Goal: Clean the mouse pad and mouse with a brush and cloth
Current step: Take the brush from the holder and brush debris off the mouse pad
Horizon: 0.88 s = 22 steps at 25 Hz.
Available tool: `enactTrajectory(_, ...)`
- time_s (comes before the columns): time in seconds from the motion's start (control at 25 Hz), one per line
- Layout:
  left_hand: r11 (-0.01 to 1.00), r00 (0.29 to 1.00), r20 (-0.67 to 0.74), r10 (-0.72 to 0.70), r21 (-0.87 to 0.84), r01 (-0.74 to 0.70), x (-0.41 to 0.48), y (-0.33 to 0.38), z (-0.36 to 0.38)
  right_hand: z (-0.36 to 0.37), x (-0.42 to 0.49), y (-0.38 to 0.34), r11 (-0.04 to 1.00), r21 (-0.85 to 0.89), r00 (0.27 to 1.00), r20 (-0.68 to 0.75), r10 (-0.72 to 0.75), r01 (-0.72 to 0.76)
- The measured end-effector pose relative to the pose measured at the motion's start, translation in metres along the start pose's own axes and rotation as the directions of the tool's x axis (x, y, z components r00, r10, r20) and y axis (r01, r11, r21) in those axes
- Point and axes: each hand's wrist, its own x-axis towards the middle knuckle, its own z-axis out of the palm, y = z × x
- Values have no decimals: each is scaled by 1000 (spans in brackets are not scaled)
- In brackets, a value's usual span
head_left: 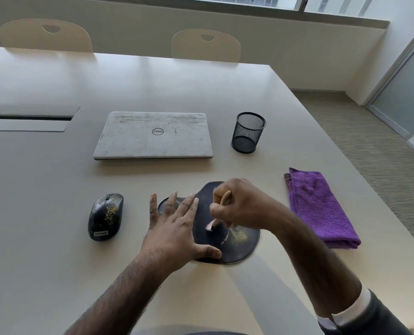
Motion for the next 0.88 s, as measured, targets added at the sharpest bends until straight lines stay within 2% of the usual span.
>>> enactTrajectory(0.16, 1000, 1000, 1, 8, 4, -8, 1, -1, 0, 3, 1, -2, 998, -1, 995, -82, -61, 61)
enactTrajectory(0.28, 1000, 1000, -1, 5, 18, -5, 1, 0, 0, 4, -5, 0, 999, -13, 999, 23, -29, 30)
enactTrajectory(0.32, 1000, 1000, 2, 4, 16, -4, 1, 0, -1, 2, -8, 1, 1000, -13, 1000, 16, -26, 26)
enactTrajectory(0.4, 1000, 1000, 6, 6, 8, -6, 1, -1, 0, -2, -12, 10, 1000, -8, 998, -58, -20, 20)
enactTrajectory(0.52, 1000, 1000, -1, 13, 12, -13, 2, -1, 2, -3, -22, 20, 999, 40, 998, -52, 21, -19)
enactTrajectory(0.68, 1000, 1000, -14, 14, 25, -13, 2, -1, 2, -8, -36, 28, 999, 23, 992, -124, 26, -23)
enactTrajectory(0.88, 1000, 1000, -17, 15, 25, -15, 3, -2, 3, -2, -42, 22, 997, 1, 992, -102, -77, 78)
